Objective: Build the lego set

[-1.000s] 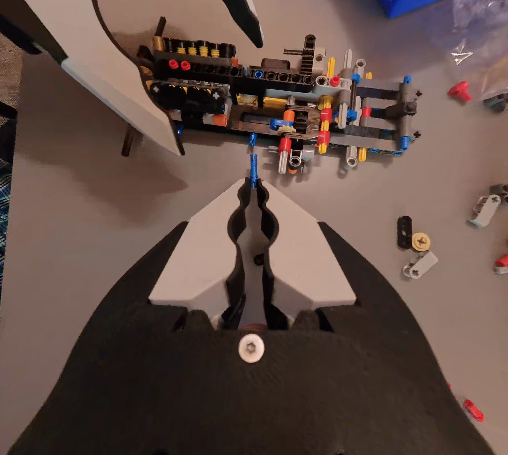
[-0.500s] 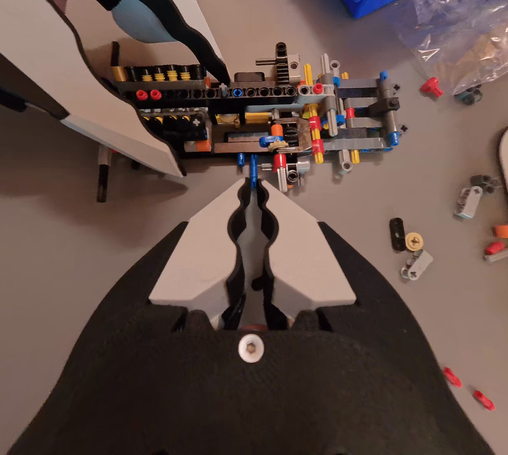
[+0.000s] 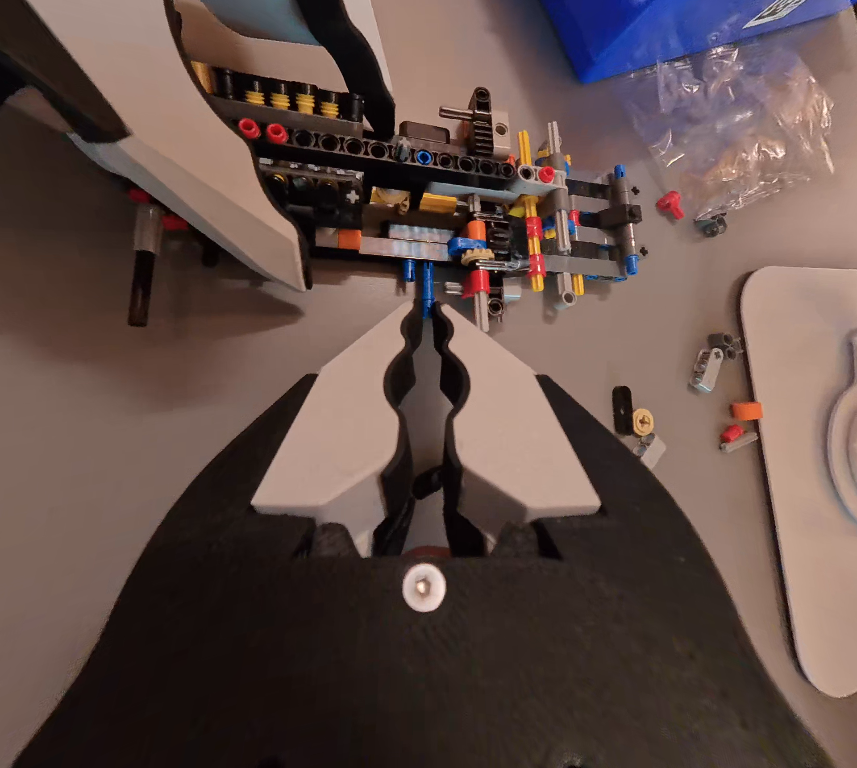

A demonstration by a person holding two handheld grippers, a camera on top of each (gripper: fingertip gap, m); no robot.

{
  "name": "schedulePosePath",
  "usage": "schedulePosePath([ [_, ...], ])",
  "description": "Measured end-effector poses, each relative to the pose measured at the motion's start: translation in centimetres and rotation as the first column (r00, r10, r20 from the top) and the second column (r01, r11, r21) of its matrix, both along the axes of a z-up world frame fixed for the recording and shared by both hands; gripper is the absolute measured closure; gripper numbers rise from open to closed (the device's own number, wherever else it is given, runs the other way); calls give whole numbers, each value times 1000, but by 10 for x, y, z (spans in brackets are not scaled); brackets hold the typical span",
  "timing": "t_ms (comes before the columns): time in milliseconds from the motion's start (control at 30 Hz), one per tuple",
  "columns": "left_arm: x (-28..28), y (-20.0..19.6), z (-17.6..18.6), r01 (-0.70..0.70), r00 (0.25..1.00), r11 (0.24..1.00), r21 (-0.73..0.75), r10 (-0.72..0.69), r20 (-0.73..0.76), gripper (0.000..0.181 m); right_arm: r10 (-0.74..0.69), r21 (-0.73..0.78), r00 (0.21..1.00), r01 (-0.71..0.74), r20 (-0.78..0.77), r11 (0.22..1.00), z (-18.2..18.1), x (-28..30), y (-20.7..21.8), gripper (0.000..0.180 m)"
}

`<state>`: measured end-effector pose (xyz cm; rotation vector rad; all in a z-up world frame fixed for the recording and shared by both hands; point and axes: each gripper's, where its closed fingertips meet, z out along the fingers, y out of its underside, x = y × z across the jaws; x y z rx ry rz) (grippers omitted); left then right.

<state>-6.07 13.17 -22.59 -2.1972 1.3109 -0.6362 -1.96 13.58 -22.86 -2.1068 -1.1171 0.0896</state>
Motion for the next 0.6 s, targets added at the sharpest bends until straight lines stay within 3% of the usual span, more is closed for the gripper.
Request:
schedulePosePath([
  [600,0,3,1,-9,998,1000,-4,9,55,106,101,26,990,-99,-101,995,0,-2,5,179],
])
